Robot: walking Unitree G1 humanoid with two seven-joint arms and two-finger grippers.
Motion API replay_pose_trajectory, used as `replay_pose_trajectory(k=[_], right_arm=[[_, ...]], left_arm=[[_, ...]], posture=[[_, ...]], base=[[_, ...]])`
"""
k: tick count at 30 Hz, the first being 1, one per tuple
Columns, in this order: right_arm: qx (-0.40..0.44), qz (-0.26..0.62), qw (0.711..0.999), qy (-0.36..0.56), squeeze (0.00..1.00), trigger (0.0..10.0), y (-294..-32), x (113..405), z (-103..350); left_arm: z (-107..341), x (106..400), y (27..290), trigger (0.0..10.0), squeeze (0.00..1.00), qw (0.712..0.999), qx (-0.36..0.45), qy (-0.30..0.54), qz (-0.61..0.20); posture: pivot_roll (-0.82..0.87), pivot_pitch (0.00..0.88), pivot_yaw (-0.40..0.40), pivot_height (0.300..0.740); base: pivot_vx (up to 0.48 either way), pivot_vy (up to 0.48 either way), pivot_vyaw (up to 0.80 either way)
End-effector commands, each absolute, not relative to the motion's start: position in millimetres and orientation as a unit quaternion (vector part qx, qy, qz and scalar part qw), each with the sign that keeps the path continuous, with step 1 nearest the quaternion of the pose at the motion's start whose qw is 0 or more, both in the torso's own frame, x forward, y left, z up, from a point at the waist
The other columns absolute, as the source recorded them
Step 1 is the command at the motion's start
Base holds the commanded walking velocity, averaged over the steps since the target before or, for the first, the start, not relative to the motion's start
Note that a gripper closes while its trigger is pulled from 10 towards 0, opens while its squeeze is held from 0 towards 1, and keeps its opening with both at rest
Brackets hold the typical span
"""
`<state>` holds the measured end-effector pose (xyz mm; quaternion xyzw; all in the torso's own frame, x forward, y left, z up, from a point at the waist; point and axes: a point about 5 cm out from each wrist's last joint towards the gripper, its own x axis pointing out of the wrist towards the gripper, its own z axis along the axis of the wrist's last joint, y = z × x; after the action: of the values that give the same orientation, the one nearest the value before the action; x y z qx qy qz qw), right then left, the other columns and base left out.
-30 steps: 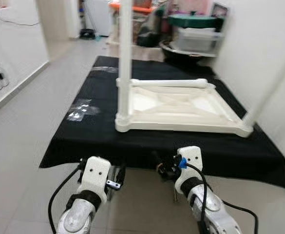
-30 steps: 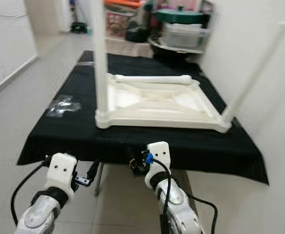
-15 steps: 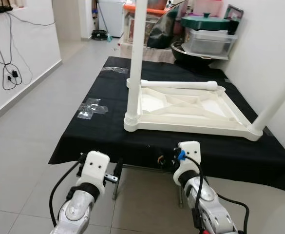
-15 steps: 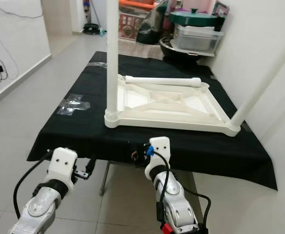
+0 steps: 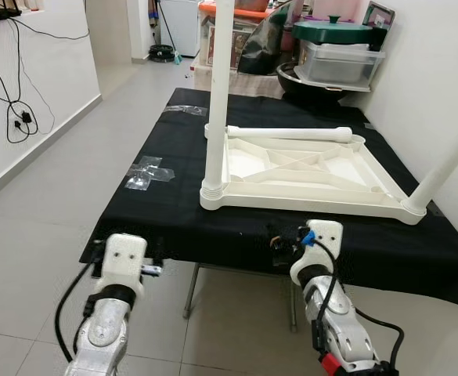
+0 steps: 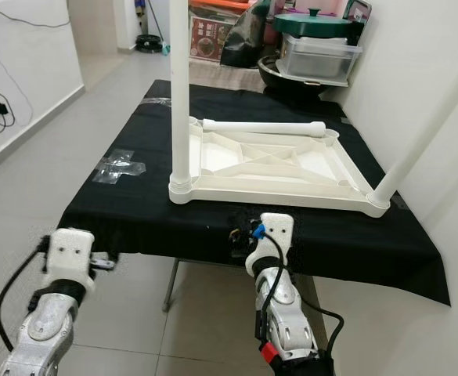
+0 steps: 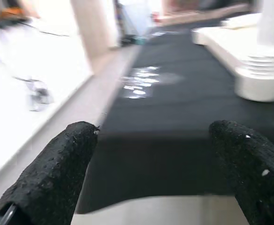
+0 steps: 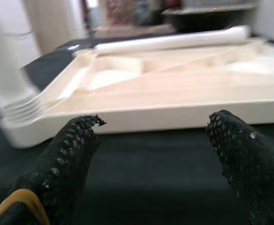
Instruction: Building children table
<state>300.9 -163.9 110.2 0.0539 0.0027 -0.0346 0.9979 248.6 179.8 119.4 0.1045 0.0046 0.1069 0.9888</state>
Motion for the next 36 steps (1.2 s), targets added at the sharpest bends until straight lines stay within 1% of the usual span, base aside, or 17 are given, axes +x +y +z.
replay_pose_trajectory(k=[1, 3, 7, 20, 32, 36], right_arm=[[0.048, -0.063, 0.997, -0.011, 0.00, 10.0, -174.3, 305.2, 113.2], [0.048, -0.063, 0.997, -0.011, 0.00, 10.0, -174.3, 305.2, 113.2], [0.045, -0.071, 0.996, -0.031, 0.00, 10.0, -177.9, 315.2, 124.2], [0.053, -0.081, 0.993, -0.070, 0.00, 10.0, -180.9, 333.2, 148.1], [0.063, -0.078, 0.992, -0.081, 0.00, 10.0, -175.3, 332.5, 153.2], [0.065, -0.079, 0.991, -0.084, 0.00, 10.0, -174.8, 331.8, 154.3]], left_arm=[[125.5, 251.4, 191.6, 10.0, 0.00, 0.982, 0.121, -0.013, 0.145], [125.5, 251.4, 191.6, 10.0, 0.00, 0.982, 0.121, -0.013, 0.145], [139.2, 257.9, 203.0, 10.0, 0.00, 0.977, 0.125, -0.042, 0.170], [153.6, 263.0, 211.0, 10.0, 0.00, 0.969, 0.133, -0.071, 0.198], [153.5, 263.7, 212.4, 10.0, 0.00, 0.969, 0.134, -0.071, 0.195], [153.2, 264.0, 209.2, 10.0, 0.00, 0.972, 0.130, -0.072, 0.184]], posture=[[0.11, 0.000, -0.094, 0.740], [0.11, 0.000, -0.094, 0.740], [0.11, 0.000, -0.099, 0.740], [0.11, 0.000, -0.101, 0.740], [0.11, 0.000, -0.098, 0.740], [0.11, 0.000, -0.094, 0.740]], base=[[0.000, 0.000, 0.00], [0.000, 0.000, 0.00], [0.290, 0.000, 0.00], [0.342, 0.000, 0.00], [0.324, 0.000, 0.00], [0.000, 0.000, 0.00]])
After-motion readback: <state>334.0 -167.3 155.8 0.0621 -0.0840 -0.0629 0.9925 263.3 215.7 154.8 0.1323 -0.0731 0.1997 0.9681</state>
